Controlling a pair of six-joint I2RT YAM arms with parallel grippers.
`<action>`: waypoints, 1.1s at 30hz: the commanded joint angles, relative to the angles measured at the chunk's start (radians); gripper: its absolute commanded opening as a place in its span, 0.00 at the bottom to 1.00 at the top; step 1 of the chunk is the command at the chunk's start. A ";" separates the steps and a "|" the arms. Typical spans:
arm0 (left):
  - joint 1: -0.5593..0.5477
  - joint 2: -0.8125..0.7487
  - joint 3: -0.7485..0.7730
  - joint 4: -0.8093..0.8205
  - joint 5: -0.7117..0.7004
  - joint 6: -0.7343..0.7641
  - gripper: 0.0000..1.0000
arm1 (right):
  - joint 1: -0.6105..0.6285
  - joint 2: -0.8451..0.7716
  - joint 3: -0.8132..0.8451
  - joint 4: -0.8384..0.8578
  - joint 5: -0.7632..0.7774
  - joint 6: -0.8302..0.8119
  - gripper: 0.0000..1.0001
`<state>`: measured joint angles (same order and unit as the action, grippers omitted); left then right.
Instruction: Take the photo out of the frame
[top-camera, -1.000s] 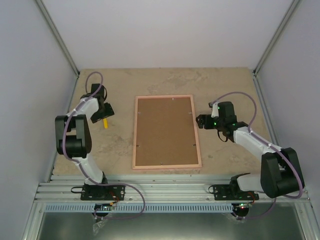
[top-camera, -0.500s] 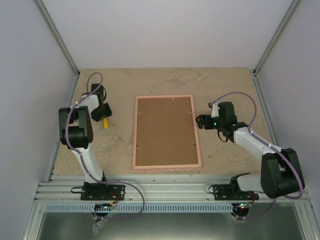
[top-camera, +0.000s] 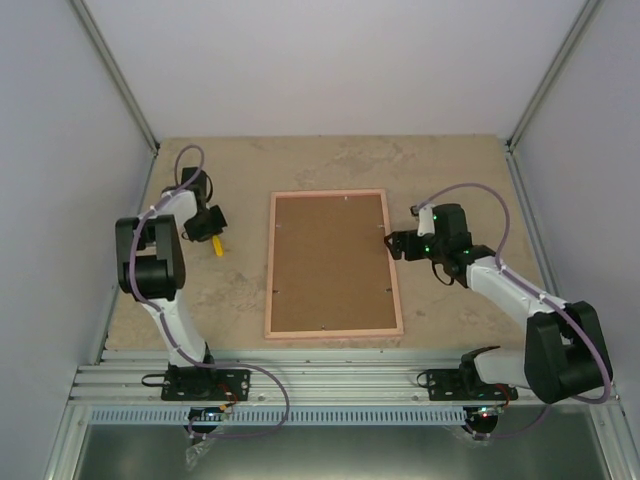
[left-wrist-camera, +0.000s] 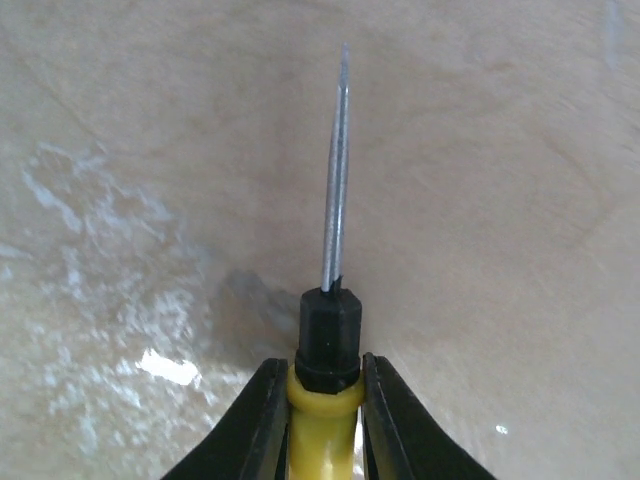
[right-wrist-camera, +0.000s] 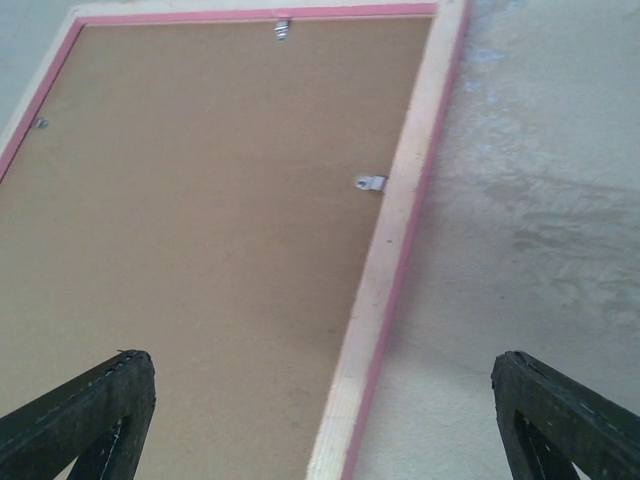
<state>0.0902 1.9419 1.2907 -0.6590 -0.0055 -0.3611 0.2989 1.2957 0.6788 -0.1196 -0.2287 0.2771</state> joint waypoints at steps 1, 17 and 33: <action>0.003 -0.113 -0.033 0.011 0.128 -0.015 0.06 | 0.045 -0.025 0.011 0.024 -0.033 -0.030 0.94; -0.145 -0.583 -0.369 0.363 0.483 -0.338 0.00 | 0.308 -0.149 0.047 0.095 0.041 -0.017 0.98; -0.465 -0.781 -0.660 0.987 0.403 -0.760 0.00 | 0.572 -0.141 0.036 0.349 0.228 -0.003 0.94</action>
<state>-0.3168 1.2015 0.6727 0.0891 0.4397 -0.9985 0.8276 1.1389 0.7025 0.1097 -0.0742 0.2771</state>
